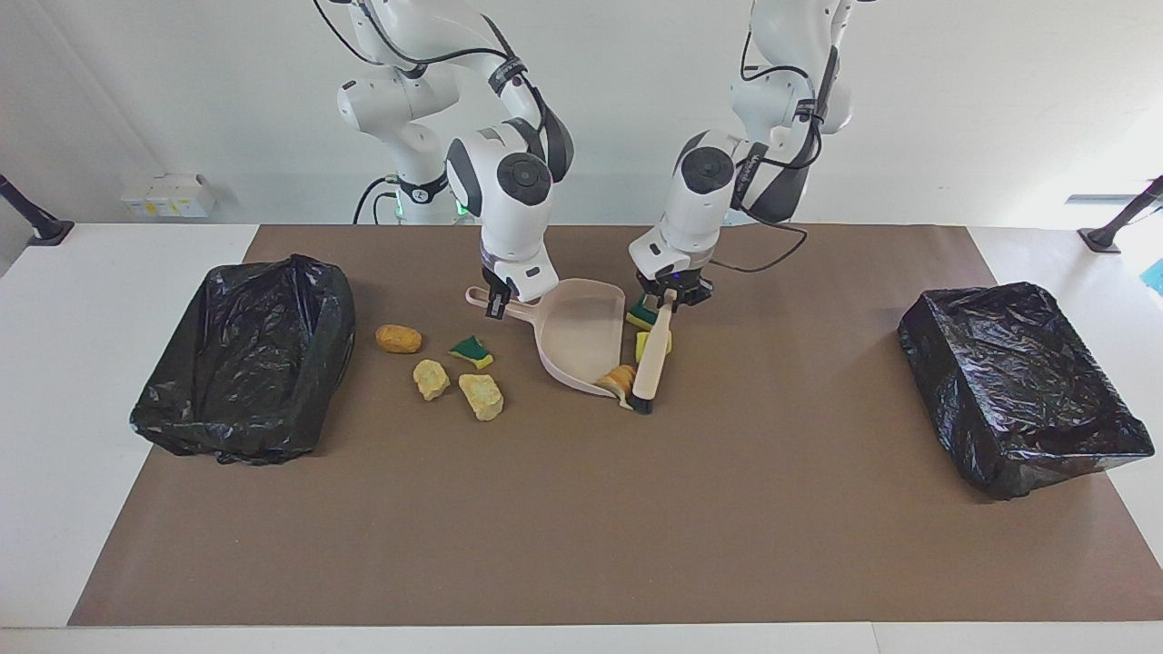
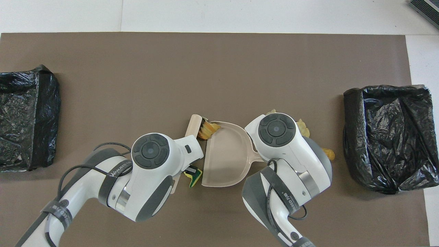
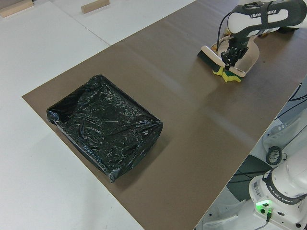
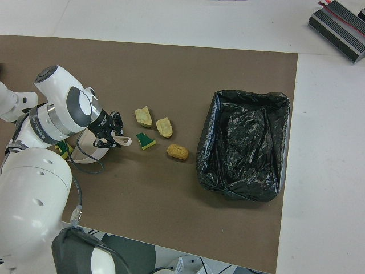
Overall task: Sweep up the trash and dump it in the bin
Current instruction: 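Push the debris into the dustpan with the brush in the left gripper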
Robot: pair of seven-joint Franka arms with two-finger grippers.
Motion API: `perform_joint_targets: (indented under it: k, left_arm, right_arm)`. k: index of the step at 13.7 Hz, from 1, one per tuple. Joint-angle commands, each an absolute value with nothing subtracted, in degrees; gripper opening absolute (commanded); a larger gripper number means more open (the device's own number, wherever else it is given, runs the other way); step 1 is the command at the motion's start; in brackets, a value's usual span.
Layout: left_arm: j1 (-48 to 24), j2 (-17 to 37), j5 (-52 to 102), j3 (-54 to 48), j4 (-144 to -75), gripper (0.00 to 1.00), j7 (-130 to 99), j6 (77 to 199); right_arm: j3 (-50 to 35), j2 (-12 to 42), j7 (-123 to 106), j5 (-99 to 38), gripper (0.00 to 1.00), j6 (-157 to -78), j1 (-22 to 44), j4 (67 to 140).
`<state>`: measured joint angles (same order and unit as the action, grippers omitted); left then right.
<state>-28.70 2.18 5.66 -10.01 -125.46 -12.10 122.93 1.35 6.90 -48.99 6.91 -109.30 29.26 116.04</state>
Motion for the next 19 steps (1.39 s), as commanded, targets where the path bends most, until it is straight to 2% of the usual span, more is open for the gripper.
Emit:
perform_joint_targets:
  k: [1,6,9,11,14,19]
  left_arm:
    - [-33.3,0.2,7.6,-9.1,-126.6,0.00,-14.9,122.2]
    - [-34.2,-4.9,8.9,-9.3,-126.2,0.00,-27.2,120.4]
    - [-33.6,-5.1,8.9,-9.1,-125.6,0.00,-48.5,119.2]
    - [-33.0,-5.7,8.9,-9.1,-126.1,0.00,-56.5,115.7]
    - [-33.0,-9.2,9.0,-9.1,-130.4,0.00,-67.1,112.3]
    - [-31.7,-13.1,9.3,-9.2,-138.3,0.00,-82.4,117.7]
  right_arm:
    - [0.9,6.1,-47.5,6.9,0.00,-110.6,28.4,117.1]
    - [0.9,6.1,-47.7,6.9,0.00,-110.6,28.3,117.1]
    - [1.0,6.2,-51.2,7.0,0.00,-111.5,27.9,117.2]
    - [1.1,6.9,-60.7,7.0,0.00,-115.0,25.9,117.2]
    - [1.0,7.1,-61.0,7.1,0.00,-115.3,25.2,117.2]
    - [1.1,7.2,-67.0,8.2,0.00,-115.6,25.1,117.1]
